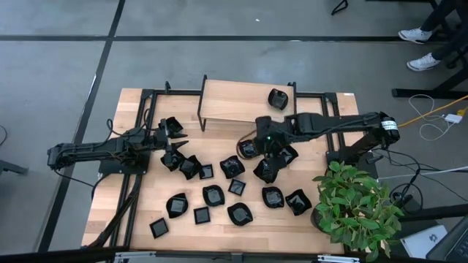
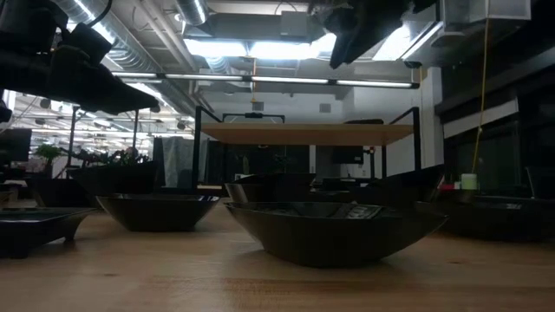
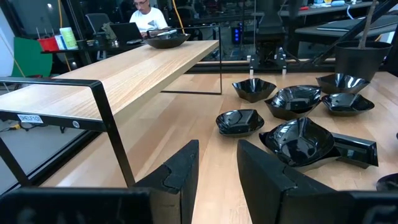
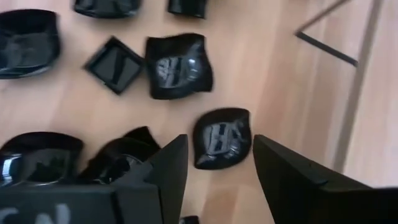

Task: Pick & Place Mini shaped plates
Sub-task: Put the distorted square plate on the shelf

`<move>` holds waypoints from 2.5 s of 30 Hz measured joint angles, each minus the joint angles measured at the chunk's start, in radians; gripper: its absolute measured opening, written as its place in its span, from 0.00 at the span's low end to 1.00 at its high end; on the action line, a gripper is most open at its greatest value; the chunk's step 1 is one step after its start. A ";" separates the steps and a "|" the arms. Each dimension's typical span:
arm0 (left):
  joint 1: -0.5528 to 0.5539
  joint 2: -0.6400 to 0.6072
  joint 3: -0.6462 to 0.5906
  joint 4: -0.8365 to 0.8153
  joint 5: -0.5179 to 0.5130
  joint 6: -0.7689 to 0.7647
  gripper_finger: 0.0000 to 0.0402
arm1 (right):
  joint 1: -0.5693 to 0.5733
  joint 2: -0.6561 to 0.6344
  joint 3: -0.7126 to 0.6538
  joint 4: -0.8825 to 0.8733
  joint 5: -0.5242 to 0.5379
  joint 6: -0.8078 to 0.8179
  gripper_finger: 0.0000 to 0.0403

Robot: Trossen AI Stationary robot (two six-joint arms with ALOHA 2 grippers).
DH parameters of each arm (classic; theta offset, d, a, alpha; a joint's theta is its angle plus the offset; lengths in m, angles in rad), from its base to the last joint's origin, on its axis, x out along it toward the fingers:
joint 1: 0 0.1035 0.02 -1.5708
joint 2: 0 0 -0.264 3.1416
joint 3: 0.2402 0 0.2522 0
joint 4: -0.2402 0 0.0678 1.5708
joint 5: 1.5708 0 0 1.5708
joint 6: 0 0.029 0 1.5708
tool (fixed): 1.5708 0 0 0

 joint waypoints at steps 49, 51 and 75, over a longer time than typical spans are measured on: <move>0.000 0.000 0.000 0.000 0.000 0.000 0.26 | -0.010 0.000 -0.318 -0.099 0.041 0.561 0.45; 0.000 0.000 0.000 0.000 0.000 0.000 0.26 | -0.018 0.000 -0.344 -0.086 0.041 0.594 0.45; 0.000 0.000 0.000 0.000 0.000 0.000 0.26 | -0.036 0.011 -0.528 0.140 0.039 0.710 0.45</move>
